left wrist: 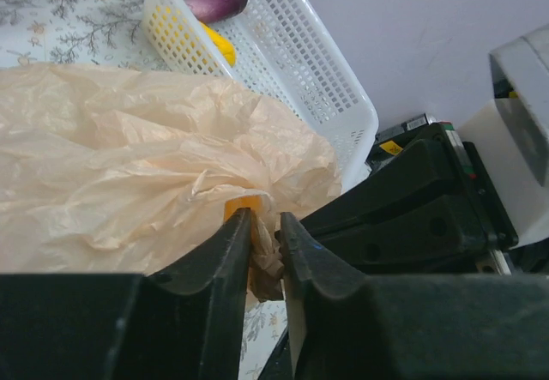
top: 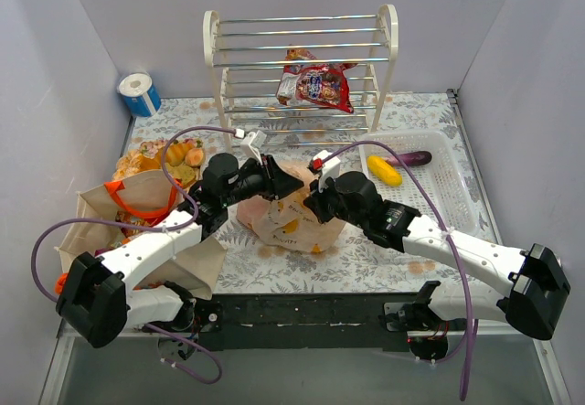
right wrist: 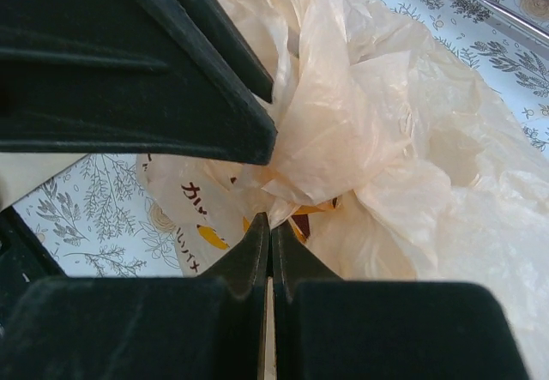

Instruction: Place the mixed food into the grocery bags and tie them

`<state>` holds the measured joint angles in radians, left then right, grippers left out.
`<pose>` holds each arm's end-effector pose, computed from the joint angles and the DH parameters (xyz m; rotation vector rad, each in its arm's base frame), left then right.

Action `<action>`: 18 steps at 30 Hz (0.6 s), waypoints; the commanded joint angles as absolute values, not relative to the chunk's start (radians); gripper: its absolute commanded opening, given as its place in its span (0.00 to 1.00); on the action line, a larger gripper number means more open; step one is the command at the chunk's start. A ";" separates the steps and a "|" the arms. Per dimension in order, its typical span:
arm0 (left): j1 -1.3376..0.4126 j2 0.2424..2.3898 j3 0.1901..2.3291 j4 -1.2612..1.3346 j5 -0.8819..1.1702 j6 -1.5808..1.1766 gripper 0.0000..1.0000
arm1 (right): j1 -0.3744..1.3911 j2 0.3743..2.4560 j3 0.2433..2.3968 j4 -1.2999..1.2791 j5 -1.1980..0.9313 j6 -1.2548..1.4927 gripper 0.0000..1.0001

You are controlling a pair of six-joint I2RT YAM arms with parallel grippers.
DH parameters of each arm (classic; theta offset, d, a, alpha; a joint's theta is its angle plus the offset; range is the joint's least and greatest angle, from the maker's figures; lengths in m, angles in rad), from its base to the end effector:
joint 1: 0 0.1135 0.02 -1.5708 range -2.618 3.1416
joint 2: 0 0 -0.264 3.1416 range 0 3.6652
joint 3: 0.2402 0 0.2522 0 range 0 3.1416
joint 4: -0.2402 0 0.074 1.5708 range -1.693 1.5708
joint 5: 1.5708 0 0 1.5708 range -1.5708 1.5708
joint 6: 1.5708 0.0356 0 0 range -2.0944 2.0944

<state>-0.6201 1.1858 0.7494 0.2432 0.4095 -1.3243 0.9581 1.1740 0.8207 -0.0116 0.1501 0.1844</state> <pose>0.2138 -0.1701 0.2885 -0.3853 2.0845 -1.6657 0.1600 0.2183 0.2896 -0.6516 1.8710 0.6113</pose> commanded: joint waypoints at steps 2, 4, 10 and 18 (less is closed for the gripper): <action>-0.617 1.221 0.801 0.238 0.445 -1.321 0.25 | 0.962 1.177 0.827 0.044 0.140 0.167 0.01; -0.617 1.227 0.804 0.241 0.451 -1.318 0.27 | 0.962 1.183 0.830 0.043 0.130 0.161 0.01; -0.617 1.261 0.824 0.245 0.457 -1.310 0.24 | 0.962 1.187 0.831 0.046 0.117 0.150 0.01; -0.617 1.267 0.824 0.271 0.505 -1.224 0.00 | 0.962 1.151 0.842 0.008 0.112 0.134 0.01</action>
